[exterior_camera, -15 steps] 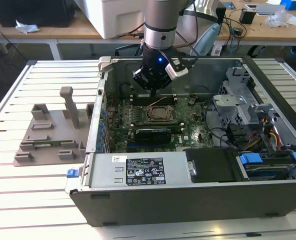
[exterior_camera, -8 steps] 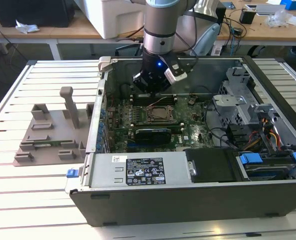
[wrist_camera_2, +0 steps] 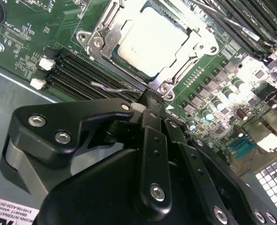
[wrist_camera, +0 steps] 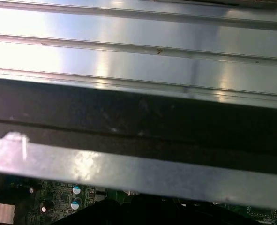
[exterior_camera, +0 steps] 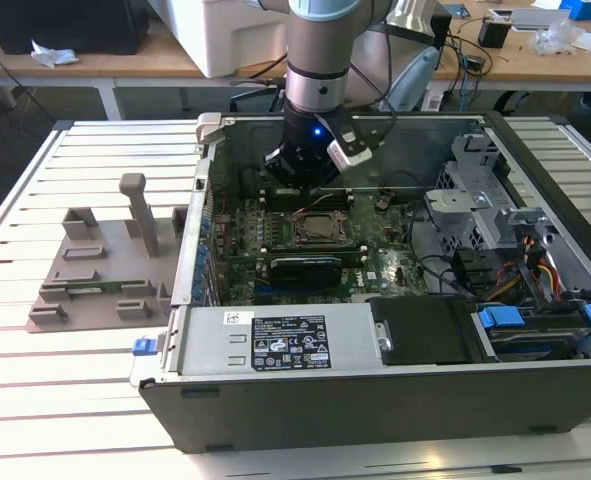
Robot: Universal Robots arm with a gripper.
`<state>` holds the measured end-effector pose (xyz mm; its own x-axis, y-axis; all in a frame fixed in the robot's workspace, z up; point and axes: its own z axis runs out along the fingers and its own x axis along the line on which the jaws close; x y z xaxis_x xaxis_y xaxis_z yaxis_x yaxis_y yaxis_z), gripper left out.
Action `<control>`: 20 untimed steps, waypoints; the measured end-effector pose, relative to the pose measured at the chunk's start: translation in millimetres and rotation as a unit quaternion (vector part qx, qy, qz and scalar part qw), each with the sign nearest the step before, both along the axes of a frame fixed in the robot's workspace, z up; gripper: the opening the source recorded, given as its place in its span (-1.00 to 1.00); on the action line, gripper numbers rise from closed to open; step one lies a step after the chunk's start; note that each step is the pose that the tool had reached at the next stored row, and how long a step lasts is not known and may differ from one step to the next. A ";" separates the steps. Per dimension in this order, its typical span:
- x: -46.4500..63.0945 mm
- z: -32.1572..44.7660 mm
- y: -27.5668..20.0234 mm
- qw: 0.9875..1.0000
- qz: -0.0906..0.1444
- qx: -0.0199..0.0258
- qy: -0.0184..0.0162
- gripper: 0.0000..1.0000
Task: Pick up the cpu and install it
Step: 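Install the first cpu locking lever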
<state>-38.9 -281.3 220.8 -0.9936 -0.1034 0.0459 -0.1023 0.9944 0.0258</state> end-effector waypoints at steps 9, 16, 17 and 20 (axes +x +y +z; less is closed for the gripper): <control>6.1 -1.9 6.0 1.000 0.010 0.000 0.000 -0.79; 18.6 -6.0 6.0 1.000 0.010 0.000 0.000 -0.79; 20.1 -6.5 6.0 1.000 0.010 0.000 0.000 -0.79; 26.4 -9.2 6.0 1.000 0.007 0.000 0.001 -0.79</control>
